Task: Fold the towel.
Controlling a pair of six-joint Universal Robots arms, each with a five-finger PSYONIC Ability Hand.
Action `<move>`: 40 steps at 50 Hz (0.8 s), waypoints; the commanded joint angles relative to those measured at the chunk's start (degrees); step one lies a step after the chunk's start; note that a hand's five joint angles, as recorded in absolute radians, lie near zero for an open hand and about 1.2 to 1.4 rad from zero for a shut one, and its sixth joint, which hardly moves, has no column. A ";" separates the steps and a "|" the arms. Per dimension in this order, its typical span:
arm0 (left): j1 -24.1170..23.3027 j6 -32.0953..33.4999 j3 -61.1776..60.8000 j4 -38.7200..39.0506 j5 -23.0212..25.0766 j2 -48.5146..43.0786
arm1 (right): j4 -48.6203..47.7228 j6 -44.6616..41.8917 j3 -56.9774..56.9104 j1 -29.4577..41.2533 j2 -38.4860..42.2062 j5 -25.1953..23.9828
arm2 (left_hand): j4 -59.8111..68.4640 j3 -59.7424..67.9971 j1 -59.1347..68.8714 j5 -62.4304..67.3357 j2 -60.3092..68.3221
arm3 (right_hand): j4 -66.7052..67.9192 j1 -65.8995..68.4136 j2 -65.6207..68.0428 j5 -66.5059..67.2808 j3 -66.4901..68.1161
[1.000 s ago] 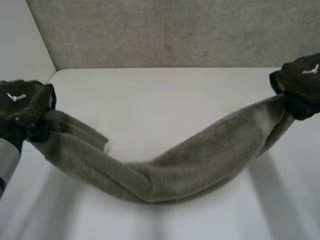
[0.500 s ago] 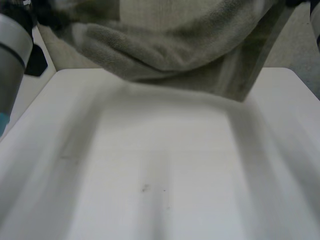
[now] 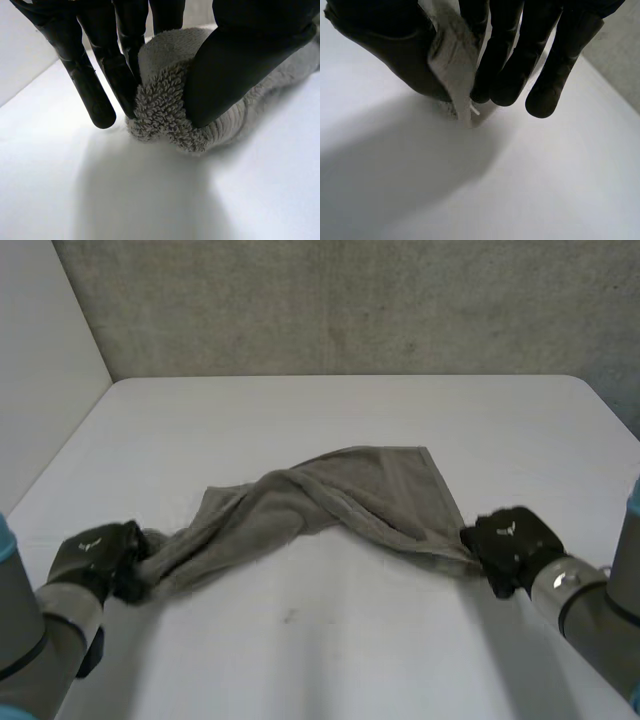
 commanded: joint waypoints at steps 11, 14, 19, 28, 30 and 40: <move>1.60 9.61 -9.71 0.37 0.17 18.80 | -2.95 -1.72 7.19 -6.75 -4.21 -5.29 | -43.16 -43.03 -41.76 -42.16 -43.06 | 3.27 2.77 3.64 3.20 3.45; 0.90 9.53 -8.65 0.63 0.17 19.42 | -2.95 -1.63 7.01 -6.67 -4.21 -5.38 | -58.30 -58.17 -56.90 -57.30 -58.20 | 3.27 2.77 3.64 3.20 3.45; -1.21 9.09 -4.70 1.34 1.05 18.45 | -3.04 -1.63 7.36 -6.58 -4.21 -5.38 | -58.30 -58.17 -56.90 -57.30 -58.20 | 3.27 2.77 3.64 3.20 3.45; -12.45 6.54 9.07 5.64 1.32 3.81 | -4.53 -1.81 7.98 -6.40 -4.12 -5.29 | -56.28 -56.15 -54.88 -55.28 -56.18 | 3.27 2.77 3.64 3.20 3.45; -13.60 5.92 12.00 5.64 0.61 0.17 | -4.62 -1.81 8.07 -6.31 -4.03 -5.29 | -56.11 -55.98 -54.71 -55.11 -56.01 | 3.27 2.77 3.64 3.20 3.45; -18.35 4.60 33.33 1.17 -11.59 -22.30 | -5.06 -1.81 8.77 -6.14 -3.68 -5.29 | -53.26 -53.13 -51.85 -52.26 -53.15 | 3.27 2.77 3.64 3.20 3.45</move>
